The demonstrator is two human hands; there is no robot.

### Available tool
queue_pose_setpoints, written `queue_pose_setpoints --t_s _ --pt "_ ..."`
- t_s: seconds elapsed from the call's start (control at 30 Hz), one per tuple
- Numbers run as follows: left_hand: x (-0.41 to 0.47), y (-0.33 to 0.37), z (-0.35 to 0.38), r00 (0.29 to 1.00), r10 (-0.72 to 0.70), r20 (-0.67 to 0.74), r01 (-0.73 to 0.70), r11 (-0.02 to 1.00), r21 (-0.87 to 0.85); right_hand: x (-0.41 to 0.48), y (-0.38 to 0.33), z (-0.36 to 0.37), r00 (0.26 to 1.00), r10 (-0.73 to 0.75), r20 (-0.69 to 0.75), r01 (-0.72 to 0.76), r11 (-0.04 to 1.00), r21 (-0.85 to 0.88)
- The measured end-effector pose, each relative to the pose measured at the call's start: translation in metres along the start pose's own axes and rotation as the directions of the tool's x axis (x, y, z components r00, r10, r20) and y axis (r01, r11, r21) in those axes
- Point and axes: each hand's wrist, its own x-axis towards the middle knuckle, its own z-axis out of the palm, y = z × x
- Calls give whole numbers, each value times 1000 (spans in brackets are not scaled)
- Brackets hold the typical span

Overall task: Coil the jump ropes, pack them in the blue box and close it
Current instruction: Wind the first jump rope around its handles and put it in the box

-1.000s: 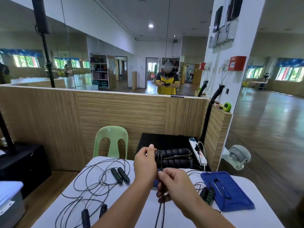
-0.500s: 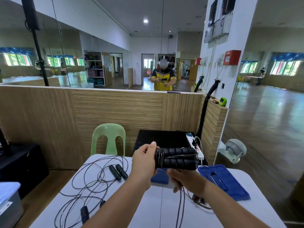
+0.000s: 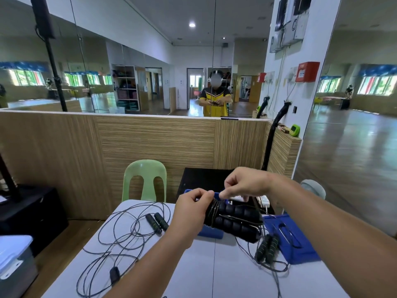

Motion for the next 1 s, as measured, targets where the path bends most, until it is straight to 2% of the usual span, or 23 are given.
queue_pose_setpoints --t_s 0.13,0.23,0.33,0.5,0.67,0.83,1.0 --pt "2 -3 -1 999 35 -33 -34 999 12 -7 -15 -7 1000 -11 -28 10 999 -37" --pt "6 -7 -2 997 44 -67 -41 998 37 -12 -25 -3 999 20 -46 -19 1000 10" --pt "11 -16 -4 990 47 -129 -38 997 72 -18 -32 9 993 103 -63 -91 981 169" --pt "16 -28 -4 971 57 -234 -26 990 135 -27 -37 37 979 176 -97 -124 910 396" --pt "21 -30 0 940 87 -331 -48 991 123 -33 -31 65 975 186 -120 -75 786 614" --pt "28 -26 5 923 74 -377 -57 997 55 -38 -27 95 965 216 -146 -41 682 731" --pt "30 -16 10 918 65 -390 -72 997 -4 -43 -24 135 949 216 -229 81 536 840"
